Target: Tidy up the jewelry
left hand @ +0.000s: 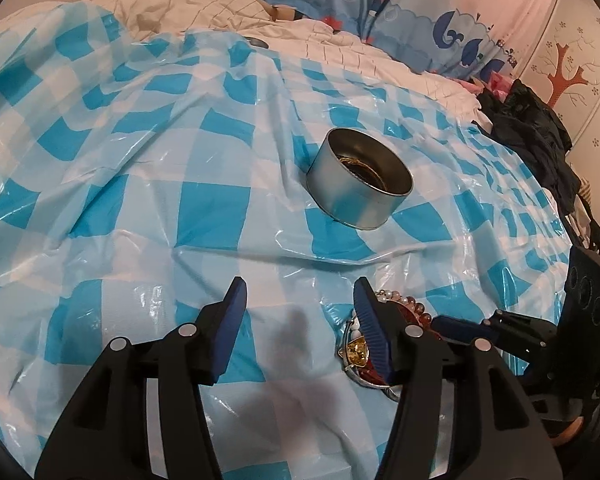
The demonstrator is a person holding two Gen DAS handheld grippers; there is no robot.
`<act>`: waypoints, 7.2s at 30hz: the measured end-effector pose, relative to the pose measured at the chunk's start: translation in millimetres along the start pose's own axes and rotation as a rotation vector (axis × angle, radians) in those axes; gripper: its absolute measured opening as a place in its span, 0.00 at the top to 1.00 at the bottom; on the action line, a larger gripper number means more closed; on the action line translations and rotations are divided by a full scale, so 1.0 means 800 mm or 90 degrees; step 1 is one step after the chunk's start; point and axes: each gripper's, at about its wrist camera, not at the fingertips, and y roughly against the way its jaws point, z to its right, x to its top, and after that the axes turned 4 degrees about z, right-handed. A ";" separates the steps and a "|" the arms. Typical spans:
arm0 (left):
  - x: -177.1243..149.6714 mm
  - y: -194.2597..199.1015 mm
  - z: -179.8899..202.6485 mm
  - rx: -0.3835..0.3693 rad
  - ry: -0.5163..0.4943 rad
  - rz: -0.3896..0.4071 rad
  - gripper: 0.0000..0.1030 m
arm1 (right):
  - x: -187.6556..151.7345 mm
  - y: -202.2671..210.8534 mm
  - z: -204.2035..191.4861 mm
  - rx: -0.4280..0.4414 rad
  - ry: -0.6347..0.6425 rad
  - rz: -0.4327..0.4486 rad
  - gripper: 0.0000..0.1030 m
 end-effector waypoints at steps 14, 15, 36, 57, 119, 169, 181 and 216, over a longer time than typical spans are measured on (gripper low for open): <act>-0.004 -0.017 0.014 -0.012 -0.025 -0.025 0.45 | 0.031 0.084 0.032 0.054 -0.057 0.188 0.92; -0.006 -0.018 0.017 -0.018 -0.030 -0.027 0.45 | 0.033 0.087 0.038 0.059 -0.070 0.192 0.92; -0.011 -0.021 0.043 -0.052 -0.086 -0.039 0.43 | 0.027 0.050 0.089 -0.024 -0.153 0.051 0.63; -0.032 -0.014 0.097 -0.104 -0.199 -0.029 0.97 | 0.017 0.020 0.088 -0.067 -0.136 0.004 0.60; 0.049 0.021 0.051 -0.232 -0.017 0.116 0.97 | 0.071 0.075 0.060 0.038 -0.093 0.243 0.92; 0.014 -0.013 0.033 0.105 -0.086 0.033 0.29 | 0.027 -0.004 0.081 -0.160 -0.117 0.043 0.14; 0.005 -0.014 0.064 0.147 -0.181 0.044 0.28 | 0.027 -0.006 0.080 -0.162 -0.118 0.040 0.11; 0.004 -0.013 0.067 0.155 -0.190 0.051 0.22 | 0.025 -0.008 0.077 -0.165 -0.114 0.037 0.08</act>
